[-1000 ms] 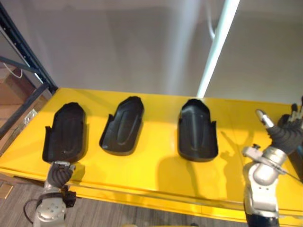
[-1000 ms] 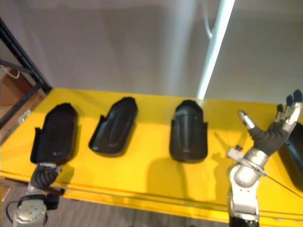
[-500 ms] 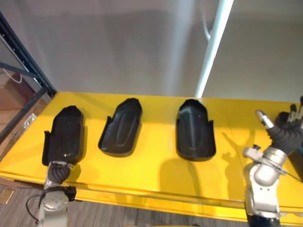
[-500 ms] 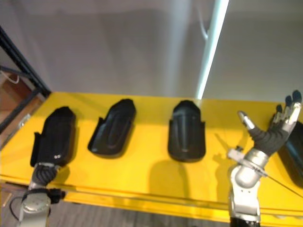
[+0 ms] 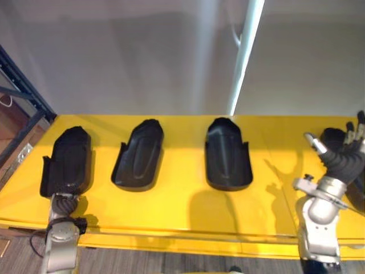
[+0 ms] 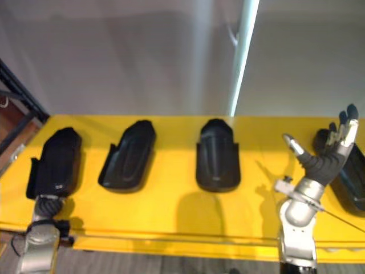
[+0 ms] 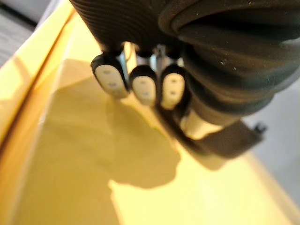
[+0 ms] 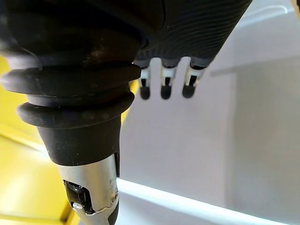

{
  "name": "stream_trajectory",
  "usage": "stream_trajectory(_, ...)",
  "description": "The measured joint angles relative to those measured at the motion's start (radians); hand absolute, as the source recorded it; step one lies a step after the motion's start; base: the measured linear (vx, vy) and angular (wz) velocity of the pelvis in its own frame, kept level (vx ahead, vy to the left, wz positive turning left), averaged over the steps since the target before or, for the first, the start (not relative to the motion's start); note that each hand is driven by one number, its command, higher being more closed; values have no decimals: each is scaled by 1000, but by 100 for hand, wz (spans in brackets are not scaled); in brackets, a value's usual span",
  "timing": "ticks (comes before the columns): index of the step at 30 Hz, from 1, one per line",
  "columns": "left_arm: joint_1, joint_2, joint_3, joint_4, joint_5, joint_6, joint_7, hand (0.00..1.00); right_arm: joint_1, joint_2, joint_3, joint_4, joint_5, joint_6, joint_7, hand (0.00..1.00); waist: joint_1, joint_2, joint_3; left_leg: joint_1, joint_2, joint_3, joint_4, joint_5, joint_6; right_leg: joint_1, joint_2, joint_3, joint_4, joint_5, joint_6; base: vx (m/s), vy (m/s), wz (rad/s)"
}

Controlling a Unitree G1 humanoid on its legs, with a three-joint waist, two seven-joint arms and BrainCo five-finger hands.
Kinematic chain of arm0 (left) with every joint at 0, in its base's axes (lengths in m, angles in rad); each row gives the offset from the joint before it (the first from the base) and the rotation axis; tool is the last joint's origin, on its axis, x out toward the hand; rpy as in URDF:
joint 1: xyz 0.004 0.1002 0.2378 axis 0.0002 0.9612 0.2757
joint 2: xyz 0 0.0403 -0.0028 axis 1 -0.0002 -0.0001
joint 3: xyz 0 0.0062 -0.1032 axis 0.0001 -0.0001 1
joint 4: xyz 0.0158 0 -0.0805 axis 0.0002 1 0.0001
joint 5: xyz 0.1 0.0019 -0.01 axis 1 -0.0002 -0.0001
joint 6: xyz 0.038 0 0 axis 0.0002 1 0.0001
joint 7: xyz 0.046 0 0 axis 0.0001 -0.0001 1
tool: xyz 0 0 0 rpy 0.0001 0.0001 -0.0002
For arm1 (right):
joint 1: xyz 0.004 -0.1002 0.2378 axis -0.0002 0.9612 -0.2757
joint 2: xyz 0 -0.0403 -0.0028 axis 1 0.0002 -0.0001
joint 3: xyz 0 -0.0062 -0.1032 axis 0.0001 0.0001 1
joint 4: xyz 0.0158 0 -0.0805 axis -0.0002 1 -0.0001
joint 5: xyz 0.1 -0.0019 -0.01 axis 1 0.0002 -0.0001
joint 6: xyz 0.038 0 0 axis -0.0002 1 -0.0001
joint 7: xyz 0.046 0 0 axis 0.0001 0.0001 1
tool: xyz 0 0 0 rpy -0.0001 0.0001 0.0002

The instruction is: Walk over and take plastic housings, then place them on the shelf

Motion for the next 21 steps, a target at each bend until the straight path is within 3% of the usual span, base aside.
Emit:
stream_trajectory(11,-52,22,20,85,-76,-2,76,100,0,-5,0,15,25,0,17,0,-3,4,1,2,0,2,0,0,0,0,0,3,1,0,0,0,0,0)
stream_trajectory(16,-46,29,80,57,-148,-19,155,100,0,-5,-3,15,25,0,16,0,-3,5,2,5,0,3,-1,0,0,0,1,4,1,0,0,0,0,0)
stream_trajectory(17,-33,28,122,-4,-172,-37,186,0,1,-5,-11,15,25,0,16,0,-2,5,2,5,0,3,-1,0,0,1,0,4,1,0,0,0,0,0)
stream_trajectory(20,3,20,215,-190,-184,-92,250,0,4,-3,-35,13,26,0,16,0,4,7,3,11,-1,1,-2,0,0,4,0,1,1,0,0,3,1,1)
stream_trajectory(21,12,-13,270,-286,-196,-150,273,0,12,4,-44,5,26,0,16,0,6,14,7,11,-1,-2,-2,0,0,10,-1,-3,0,0,0,6,1,5)
